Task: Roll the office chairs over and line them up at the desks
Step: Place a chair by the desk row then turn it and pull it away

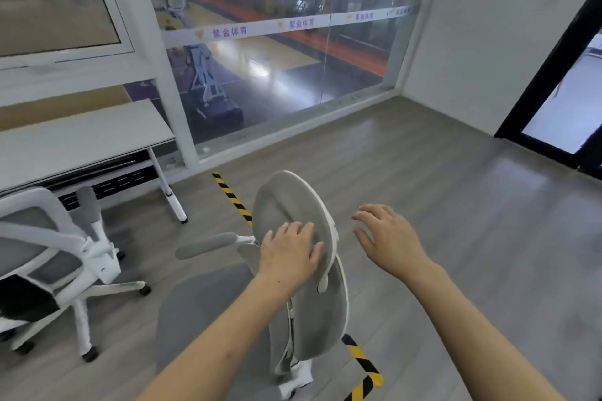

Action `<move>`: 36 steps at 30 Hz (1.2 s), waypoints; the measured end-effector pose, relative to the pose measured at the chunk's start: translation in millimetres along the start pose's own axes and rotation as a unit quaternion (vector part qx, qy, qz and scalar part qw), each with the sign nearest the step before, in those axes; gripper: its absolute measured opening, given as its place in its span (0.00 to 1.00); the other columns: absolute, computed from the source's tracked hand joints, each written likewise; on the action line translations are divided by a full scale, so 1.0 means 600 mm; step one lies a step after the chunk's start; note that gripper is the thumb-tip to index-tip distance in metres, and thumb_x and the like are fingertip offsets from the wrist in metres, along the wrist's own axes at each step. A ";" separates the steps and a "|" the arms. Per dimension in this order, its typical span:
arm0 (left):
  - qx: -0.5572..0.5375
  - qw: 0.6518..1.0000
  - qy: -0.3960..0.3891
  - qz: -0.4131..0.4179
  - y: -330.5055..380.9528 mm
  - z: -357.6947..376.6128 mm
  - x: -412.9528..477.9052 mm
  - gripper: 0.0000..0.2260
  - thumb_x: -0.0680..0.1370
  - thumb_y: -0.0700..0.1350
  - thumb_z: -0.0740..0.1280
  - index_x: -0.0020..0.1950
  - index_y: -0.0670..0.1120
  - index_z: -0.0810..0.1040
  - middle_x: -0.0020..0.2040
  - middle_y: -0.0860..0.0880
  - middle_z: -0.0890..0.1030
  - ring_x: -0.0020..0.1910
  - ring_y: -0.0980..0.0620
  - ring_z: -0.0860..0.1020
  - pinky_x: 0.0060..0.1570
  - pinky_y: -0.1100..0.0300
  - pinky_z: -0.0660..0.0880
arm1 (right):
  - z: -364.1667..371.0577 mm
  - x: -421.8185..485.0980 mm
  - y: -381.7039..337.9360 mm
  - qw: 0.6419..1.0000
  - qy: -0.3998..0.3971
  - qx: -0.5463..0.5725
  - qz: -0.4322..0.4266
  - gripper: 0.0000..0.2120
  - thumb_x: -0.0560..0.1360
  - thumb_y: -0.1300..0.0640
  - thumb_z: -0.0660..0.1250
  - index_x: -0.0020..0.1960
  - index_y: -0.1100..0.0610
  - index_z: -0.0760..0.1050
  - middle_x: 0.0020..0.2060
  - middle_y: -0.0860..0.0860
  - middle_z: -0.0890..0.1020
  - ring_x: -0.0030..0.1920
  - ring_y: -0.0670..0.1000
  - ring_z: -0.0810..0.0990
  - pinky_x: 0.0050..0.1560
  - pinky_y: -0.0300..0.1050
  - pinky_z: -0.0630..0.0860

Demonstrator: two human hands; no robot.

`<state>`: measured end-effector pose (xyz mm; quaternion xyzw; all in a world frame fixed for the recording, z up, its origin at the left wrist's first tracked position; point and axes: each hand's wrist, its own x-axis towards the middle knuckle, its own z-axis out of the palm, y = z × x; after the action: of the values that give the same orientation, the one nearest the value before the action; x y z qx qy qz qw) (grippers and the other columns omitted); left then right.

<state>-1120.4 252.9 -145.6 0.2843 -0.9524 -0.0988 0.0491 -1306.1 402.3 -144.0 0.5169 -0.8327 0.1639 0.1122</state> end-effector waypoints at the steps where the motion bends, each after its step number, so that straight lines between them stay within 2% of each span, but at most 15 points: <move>1: -0.002 1.000 -0.002 -0.010 0.007 0.001 0.005 0.24 0.85 0.61 0.55 0.79 0.53 0.66 0.74 0.52 0.73 0.74 0.49 0.69 0.72 0.46 0.66 | 0.005 0.017 0.012 1.000 -0.005 0.007 -0.016 0.14 0.78 0.52 0.70 0.63 0.53 0.81 0.62 0.50 0.81 0.64 0.54 0.77 0.56 0.53 0.79; 5: 0.020 0.999 -0.010 -0.030 0.042 0.017 0.011 0.24 0.84 0.64 0.53 0.73 0.53 0.70 0.70 0.51 0.76 0.70 0.46 0.72 0.71 0.42 0.66 | 0.036 0.101 0.043 0.994 -0.035 0.026 -0.102 0.14 0.78 0.53 0.69 0.63 0.53 0.80 0.62 0.50 0.80 0.65 0.55 0.77 0.55 0.54 0.79; 8: 0.039 0.997 -0.010 -0.061 0.063 0.036 0.022 0.27 0.84 0.65 0.53 0.77 0.51 0.66 0.70 0.49 0.76 0.69 0.44 0.72 0.71 0.41 0.65 | 0.055 0.173 0.046 0.980 -0.059 0.057 -0.183 0.13 0.79 0.55 0.67 0.63 0.53 0.80 0.65 0.50 0.79 0.67 0.55 0.75 0.57 0.57 0.79; 12: 0.032 0.990 -0.010 -0.136 0.091 0.044 0.036 0.31 0.84 0.65 0.51 0.81 0.49 0.62 0.72 0.47 0.76 0.71 0.42 0.71 0.71 0.40 0.65 | 0.065 0.256 0.037 0.948 -0.156 0.076 -0.268 0.17 0.85 0.50 0.60 0.71 0.49 0.75 0.76 0.47 0.70 0.78 0.51 0.64 0.72 0.56 0.70; 14: 0.024 0.984 -0.010 -0.177 0.111 0.047 0.039 0.34 0.80 0.67 0.46 0.79 0.49 0.64 0.71 0.48 0.77 0.71 0.43 0.72 0.69 0.43 0.66 | 0.076 0.283 0.039 0.926 -0.202 0.059 -0.312 0.18 0.85 0.47 0.58 0.73 0.46 0.72 0.78 0.43 0.66 0.80 0.48 0.58 0.75 0.55 0.66; 15: 0.017 0.980 -0.005 -0.196 0.120 0.050 0.040 0.32 0.80 0.67 0.47 0.77 0.50 0.66 0.69 0.50 0.78 0.69 0.44 0.74 0.67 0.44 0.68 | 0.081 0.294 0.042 0.913 -0.229 0.052 -0.333 0.18 0.85 0.47 0.56 0.74 0.45 0.71 0.79 0.42 0.63 0.81 0.47 0.55 0.76 0.55 0.64; 18: -0.013 0.969 0.036 -0.244 0.138 0.066 0.040 0.19 0.82 0.62 0.58 0.68 0.53 0.71 0.61 0.53 0.81 0.61 0.45 0.79 0.58 0.47 0.72 | 0.098 0.318 0.056 0.881 -0.289 0.059 -0.369 0.20 0.86 0.45 0.51 0.77 0.42 0.68 0.81 0.39 0.55 0.82 0.46 0.47 0.79 0.54 0.58; 22: -0.004 0.954 0.051 -0.296 0.165 0.069 0.031 0.21 0.84 0.61 0.58 0.75 0.55 0.67 0.59 0.54 0.82 0.57 0.44 0.80 0.54 0.48 0.73 | 0.118 0.309 0.079 0.869 -0.296 0.109 -0.381 0.20 0.86 0.43 0.48 0.75 0.38 0.67 0.81 0.37 0.52 0.81 0.42 0.44 0.81 0.52 0.52; 24: -0.012 0.947 0.046 -0.316 0.180 0.061 0.027 0.21 0.85 0.60 0.56 0.76 0.56 0.65 0.58 0.52 0.82 0.56 0.43 0.80 0.49 0.50 0.70 | 0.126 0.300 0.085 0.867 -0.286 0.130 -0.387 0.19 0.86 0.43 0.48 0.74 0.39 0.68 0.81 0.38 0.52 0.80 0.40 0.43 0.81 0.53 0.51; 27: -0.034 0.940 0.024 -0.338 0.193 0.054 0.016 0.21 0.86 0.58 0.54 0.79 0.59 0.60 0.59 0.52 0.82 0.55 0.43 0.80 0.43 0.51 0.65 | 0.128 0.281 0.086 0.867 -0.265 0.155 -0.392 0.19 0.87 0.46 0.49 0.74 0.42 0.68 0.82 0.41 0.54 0.82 0.44 0.44 0.81 0.54 0.50; 33: -0.021 0.945 -0.010 -0.328 0.184 0.046 -0.027 0.22 0.87 0.59 0.53 0.82 0.66 0.54 0.60 0.53 0.82 0.56 0.45 0.80 0.43 0.52 0.63 | 0.123 0.229 0.089 0.882 -0.235 0.138 -0.385 0.21 0.87 0.44 0.46 0.76 0.42 0.67 0.82 0.42 0.54 0.82 0.45 0.42 0.82 0.53 0.45; 36: -0.018 0.949 -0.002 -0.315 0.172 0.045 -0.066 0.22 0.87 0.58 0.54 0.81 0.67 0.55 0.57 0.54 0.82 0.53 0.46 0.80 0.40 0.53 0.65 | 0.115 0.197 0.078 0.877 -0.222 0.149 -0.398 0.21 0.86 0.43 0.46 0.74 0.42 0.68 0.80 0.41 0.59 0.82 0.45 0.44 0.82 0.55 0.45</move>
<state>-1146.4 363.7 -151.1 0.5687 -0.8126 -0.1268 0.0181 -1401.2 297.6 -172.8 0.8381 -0.5254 0.1085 -0.0988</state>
